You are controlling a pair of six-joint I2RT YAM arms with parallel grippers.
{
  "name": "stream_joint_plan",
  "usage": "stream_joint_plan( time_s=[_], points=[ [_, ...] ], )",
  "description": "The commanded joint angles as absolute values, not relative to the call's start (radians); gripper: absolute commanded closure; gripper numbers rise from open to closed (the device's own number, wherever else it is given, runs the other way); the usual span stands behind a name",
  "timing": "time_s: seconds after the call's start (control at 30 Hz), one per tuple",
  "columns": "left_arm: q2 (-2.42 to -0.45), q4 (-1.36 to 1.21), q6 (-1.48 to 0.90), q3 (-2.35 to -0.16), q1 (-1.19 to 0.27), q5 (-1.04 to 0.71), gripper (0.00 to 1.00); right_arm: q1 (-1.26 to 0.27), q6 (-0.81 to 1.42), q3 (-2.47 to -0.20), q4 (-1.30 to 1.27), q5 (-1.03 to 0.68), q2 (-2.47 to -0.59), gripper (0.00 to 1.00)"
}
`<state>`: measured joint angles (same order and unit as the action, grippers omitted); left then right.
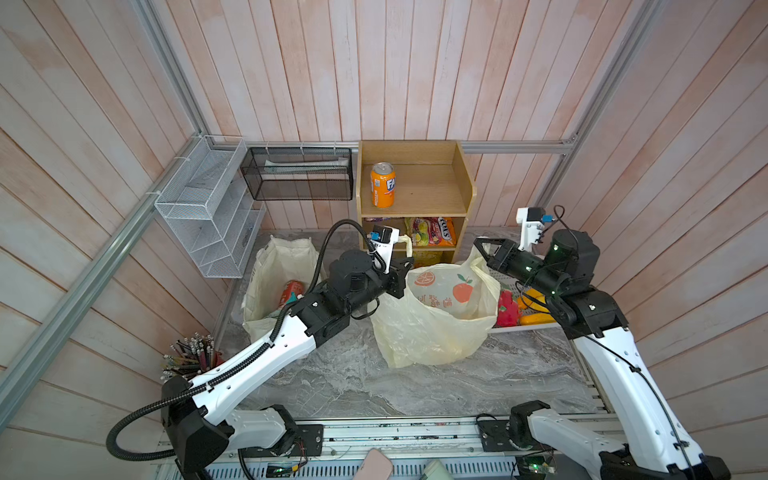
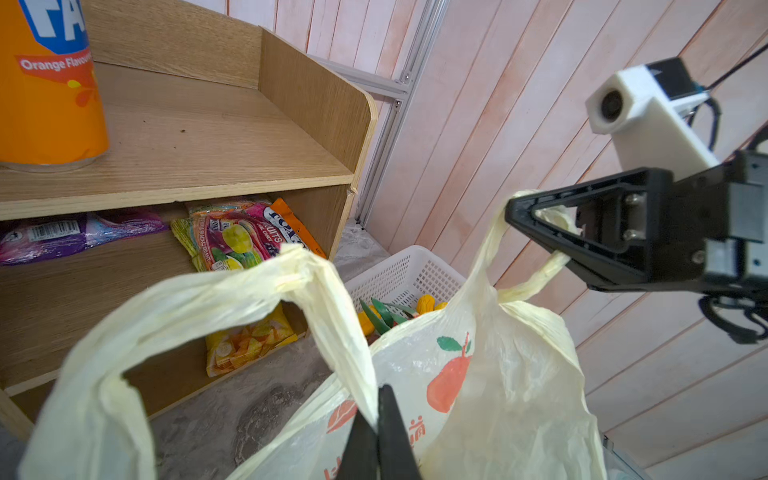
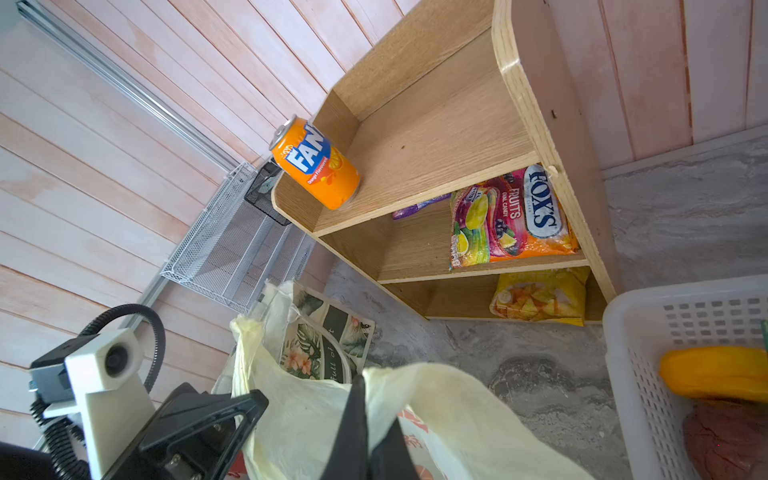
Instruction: Place the mixed food into the grocery bags and tie them
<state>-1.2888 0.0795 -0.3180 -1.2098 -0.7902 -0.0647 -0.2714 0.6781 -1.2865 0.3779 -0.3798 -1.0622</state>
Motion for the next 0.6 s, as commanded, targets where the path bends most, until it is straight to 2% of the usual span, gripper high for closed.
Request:
stream_joint_plan(
  time_s=[0.0,0.17,0.23,0.27,0.3,0.37,0.43,0.57],
  points=[
    [-1.311,0.002,-0.292,-1.178,-0.748,-0.15,1.0,-0.267,0.664,-1.265,0.327,-0.399,-1.097,1.0],
    [-1.333,-0.024,-0.282,-1.182,-0.699,-0.234,1.0,-0.261,0.643,-1.266,0.31,-0.396,-1.146,1.0],
    [-1.338,-0.039,-0.267,-1.183,-0.689,-0.269,1.0,-0.236,0.611,-1.283,0.327,-0.391,-1.172,0.83],
    [-1.339,-0.054,-0.26,-1.183,-0.686,-0.279,1.0,-0.214,0.6,-1.296,0.332,-0.396,-1.185,0.68],
    [-1.34,-0.067,-0.258,-1.18,-0.679,-0.296,1.0,-0.189,0.589,-1.311,0.336,-0.411,-1.198,0.57],
    [-1.342,-0.089,-0.258,-1.182,-0.668,-0.33,1.0,-0.151,0.574,-1.35,0.36,-0.432,-1.218,0.45],
    [-1.343,-0.094,-0.256,-1.183,-0.663,-0.347,1.0,-0.133,0.549,-1.395,0.391,-0.446,-1.227,0.39],
    [-1.331,-0.096,-0.259,-1.167,-0.664,-0.356,1.0,-0.132,0.514,-1.462,0.436,-0.421,-1.209,0.37]
  ],
)
